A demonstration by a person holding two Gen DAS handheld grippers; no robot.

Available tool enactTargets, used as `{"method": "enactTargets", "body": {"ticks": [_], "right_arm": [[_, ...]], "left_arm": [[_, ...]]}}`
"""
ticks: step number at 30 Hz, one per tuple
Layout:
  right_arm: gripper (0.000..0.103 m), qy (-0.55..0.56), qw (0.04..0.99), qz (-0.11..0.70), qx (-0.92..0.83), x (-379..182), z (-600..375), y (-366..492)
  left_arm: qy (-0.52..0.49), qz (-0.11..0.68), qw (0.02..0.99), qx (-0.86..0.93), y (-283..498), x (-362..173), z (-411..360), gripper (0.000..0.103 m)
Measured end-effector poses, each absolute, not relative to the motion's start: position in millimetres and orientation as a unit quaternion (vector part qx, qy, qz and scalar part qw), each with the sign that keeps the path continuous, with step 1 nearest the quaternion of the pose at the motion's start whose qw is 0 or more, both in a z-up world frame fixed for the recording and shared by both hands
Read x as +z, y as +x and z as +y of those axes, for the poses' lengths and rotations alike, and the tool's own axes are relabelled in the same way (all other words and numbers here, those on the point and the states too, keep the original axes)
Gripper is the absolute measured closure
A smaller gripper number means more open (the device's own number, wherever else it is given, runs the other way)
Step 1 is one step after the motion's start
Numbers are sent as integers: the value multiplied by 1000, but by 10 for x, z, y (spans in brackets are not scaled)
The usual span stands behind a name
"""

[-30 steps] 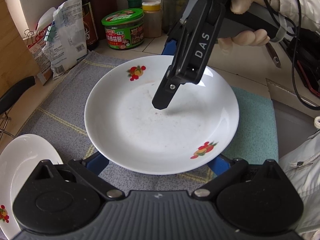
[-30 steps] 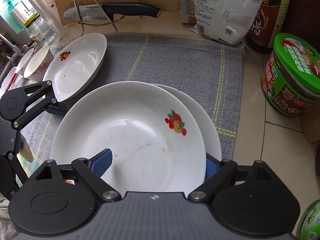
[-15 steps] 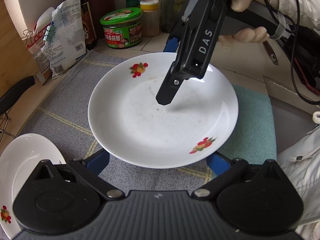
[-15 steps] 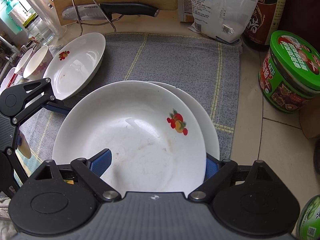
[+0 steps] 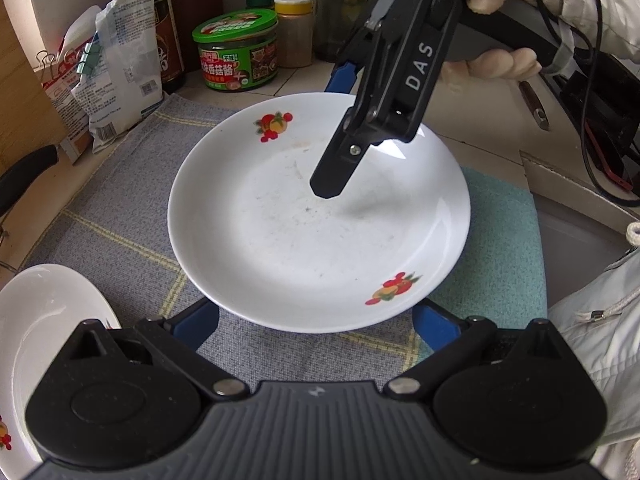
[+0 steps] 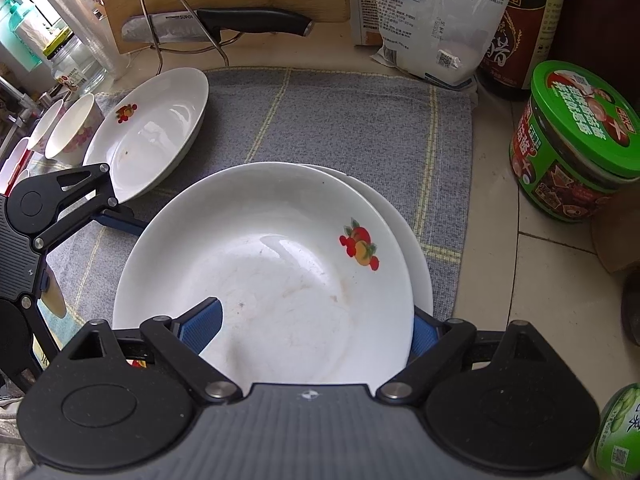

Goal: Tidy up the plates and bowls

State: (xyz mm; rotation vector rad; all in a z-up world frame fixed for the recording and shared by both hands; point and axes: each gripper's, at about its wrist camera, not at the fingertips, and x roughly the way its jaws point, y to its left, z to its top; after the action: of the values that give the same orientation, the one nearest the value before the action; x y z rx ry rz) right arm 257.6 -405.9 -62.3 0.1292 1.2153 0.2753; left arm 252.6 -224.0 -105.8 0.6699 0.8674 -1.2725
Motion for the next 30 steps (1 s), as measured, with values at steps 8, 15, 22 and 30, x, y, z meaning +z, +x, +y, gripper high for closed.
{"method": "enactTargets", "body": {"ticks": [8,15,22,30], "right_arm": [[6,60,812,566,128,-593,-4078,2541],[4,51,814,565,123,-559,-4072,2526],[2,34,817,564,116,-535,-4052,2500],[0,-4,818,566,100,-552,-3984,2459]], "left_arm": [[300,378,668,-566,2505,-1054,-2231,1],[301,375,668,-568,2496,-1040,-2214,1],[303,373,667,-570,2480,-1052,-2217,1],[300,373,669,-568,2451,-1054,-2196,1]]}}
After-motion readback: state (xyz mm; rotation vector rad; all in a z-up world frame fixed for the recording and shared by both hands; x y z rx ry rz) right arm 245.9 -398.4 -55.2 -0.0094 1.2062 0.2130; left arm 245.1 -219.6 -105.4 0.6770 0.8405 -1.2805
